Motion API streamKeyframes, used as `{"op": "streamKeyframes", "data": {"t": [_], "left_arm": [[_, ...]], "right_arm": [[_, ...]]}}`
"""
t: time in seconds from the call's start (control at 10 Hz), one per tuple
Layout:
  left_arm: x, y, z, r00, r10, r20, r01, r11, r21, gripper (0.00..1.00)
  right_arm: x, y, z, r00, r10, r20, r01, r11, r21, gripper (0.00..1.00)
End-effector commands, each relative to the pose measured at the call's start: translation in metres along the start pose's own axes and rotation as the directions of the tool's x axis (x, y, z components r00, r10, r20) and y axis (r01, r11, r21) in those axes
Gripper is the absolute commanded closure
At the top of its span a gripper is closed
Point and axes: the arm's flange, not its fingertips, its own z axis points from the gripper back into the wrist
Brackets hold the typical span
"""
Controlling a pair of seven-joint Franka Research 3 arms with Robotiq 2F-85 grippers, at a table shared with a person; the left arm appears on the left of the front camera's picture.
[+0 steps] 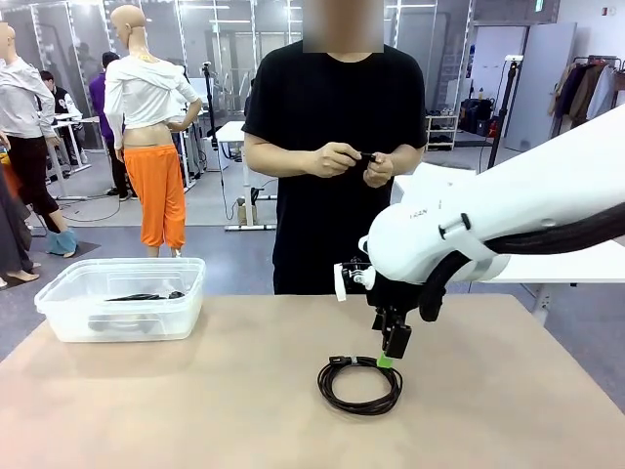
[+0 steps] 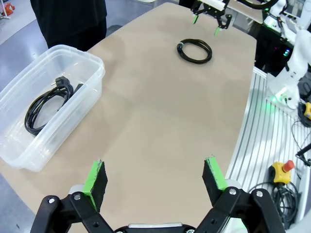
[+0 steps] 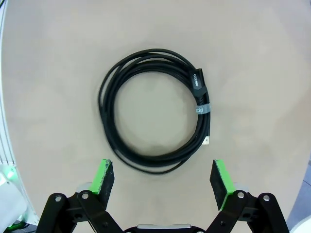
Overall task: Organize and store the cables.
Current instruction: Place the USB Extension Cable into the Organizing box.
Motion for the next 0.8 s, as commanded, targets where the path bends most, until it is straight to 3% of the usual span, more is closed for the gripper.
{"op": "streamKeyframes", "data": {"t": [0.0,0.1,0.7], "left_arm": [[0.003,0.0,0.002,1.0,0.01,-0.002,-0.01,1.0,0.001,0.0],[0.003,0.0,0.002,1.0,0.01,-0.002,-0.01,1.0,0.001,0.0],[0.003,0.0,0.002,1.0,0.01,-0.002,-0.01,1.0,0.001,0.0]], "right_arm": [[0.009,-0.032,-0.024,1.0,0.008,0.005,-0.008,0.999,0.038,0.0],[0.014,-0.043,-0.038,1.0,0.012,0.027,-0.013,0.999,0.037,0.0],[0.026,-0.068,-0.086,1.0,-0.003,-0.031,0.005,0.998,0.067,0.0]]}}
